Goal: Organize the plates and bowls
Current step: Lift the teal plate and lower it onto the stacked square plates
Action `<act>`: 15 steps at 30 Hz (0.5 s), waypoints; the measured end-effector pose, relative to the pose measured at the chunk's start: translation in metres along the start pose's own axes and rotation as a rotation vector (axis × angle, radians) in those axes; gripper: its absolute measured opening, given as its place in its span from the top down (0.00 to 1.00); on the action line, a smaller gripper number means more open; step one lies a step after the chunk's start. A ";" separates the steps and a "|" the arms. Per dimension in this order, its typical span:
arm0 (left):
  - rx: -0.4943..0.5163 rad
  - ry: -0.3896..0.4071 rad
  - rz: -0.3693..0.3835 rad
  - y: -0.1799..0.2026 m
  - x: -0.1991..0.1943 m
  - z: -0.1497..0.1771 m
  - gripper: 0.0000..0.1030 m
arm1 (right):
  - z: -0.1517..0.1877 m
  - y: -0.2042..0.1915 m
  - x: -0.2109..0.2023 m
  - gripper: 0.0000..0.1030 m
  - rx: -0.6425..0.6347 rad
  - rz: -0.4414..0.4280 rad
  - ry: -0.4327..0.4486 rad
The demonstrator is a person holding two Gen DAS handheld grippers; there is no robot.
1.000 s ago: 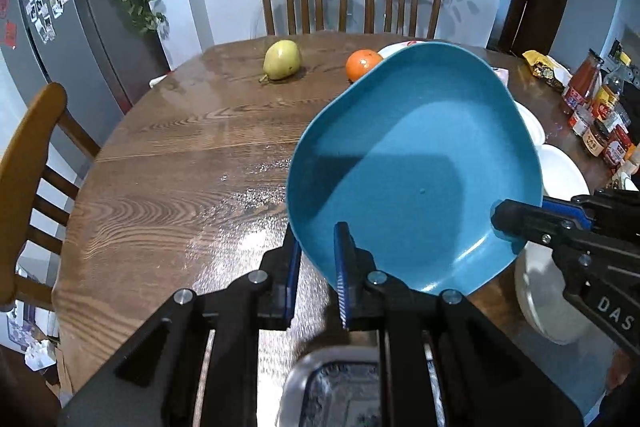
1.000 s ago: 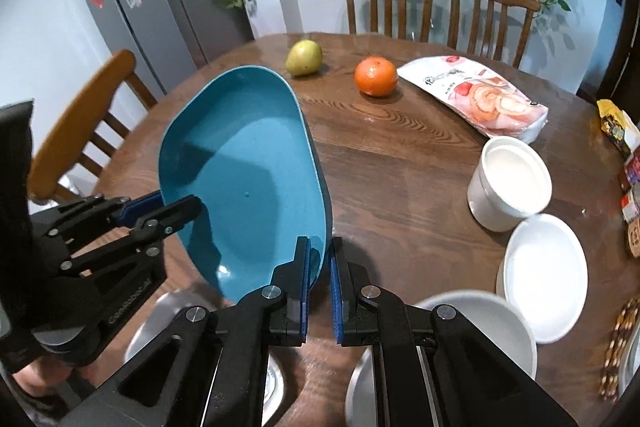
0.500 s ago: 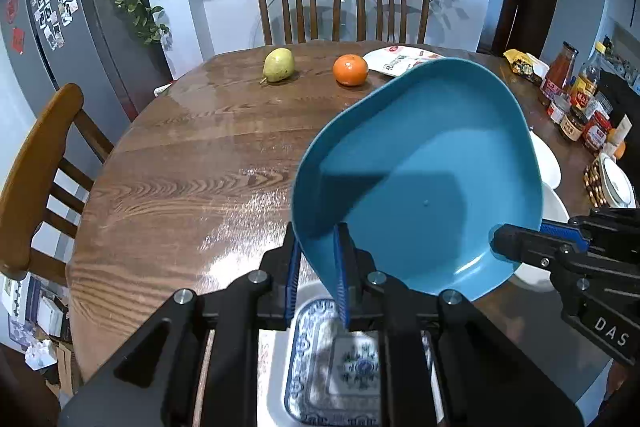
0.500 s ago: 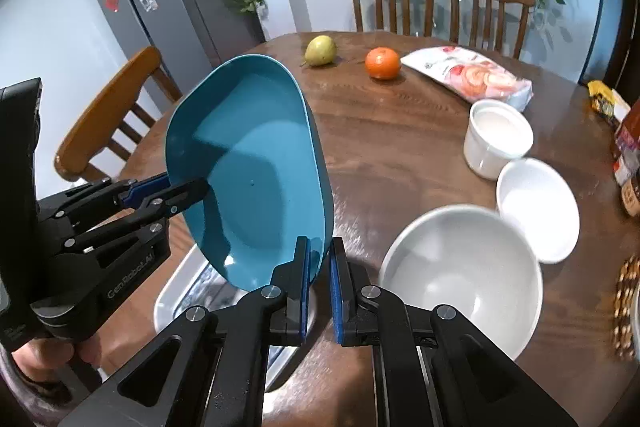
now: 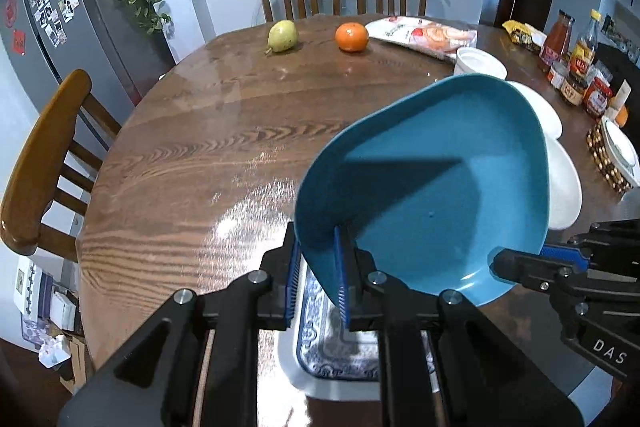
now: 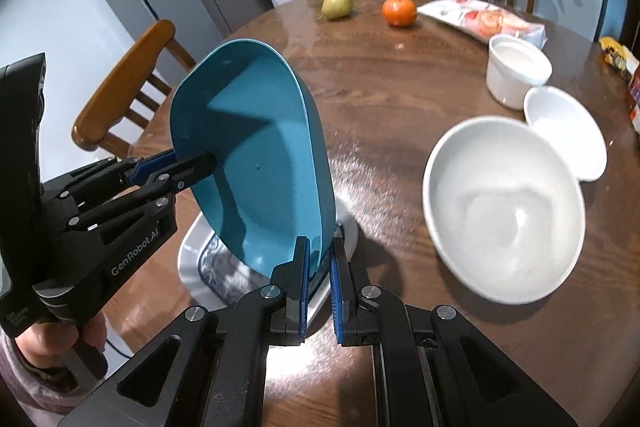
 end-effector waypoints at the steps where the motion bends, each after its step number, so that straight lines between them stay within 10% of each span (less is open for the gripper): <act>1: 0.004 -0.005 -0.003 0.000 0.001 0.002 0.86 | 0.003 -0.001 0.002 0.90 0.002 -0.003 -0.009; 15: 0.019 -0.094 -0.015 -0.005 0.015 0.026 0.85 | 0.027 -0.009 0.024 0.89 0.021 -0.043 -0.100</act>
Point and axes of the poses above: each gripper's, at about its wrist camera, not at the fingertips, and x roughly the way its jaws point, y to its right, z to its underside, the point moved 1 cm from there along x, roughly the way its jaws point
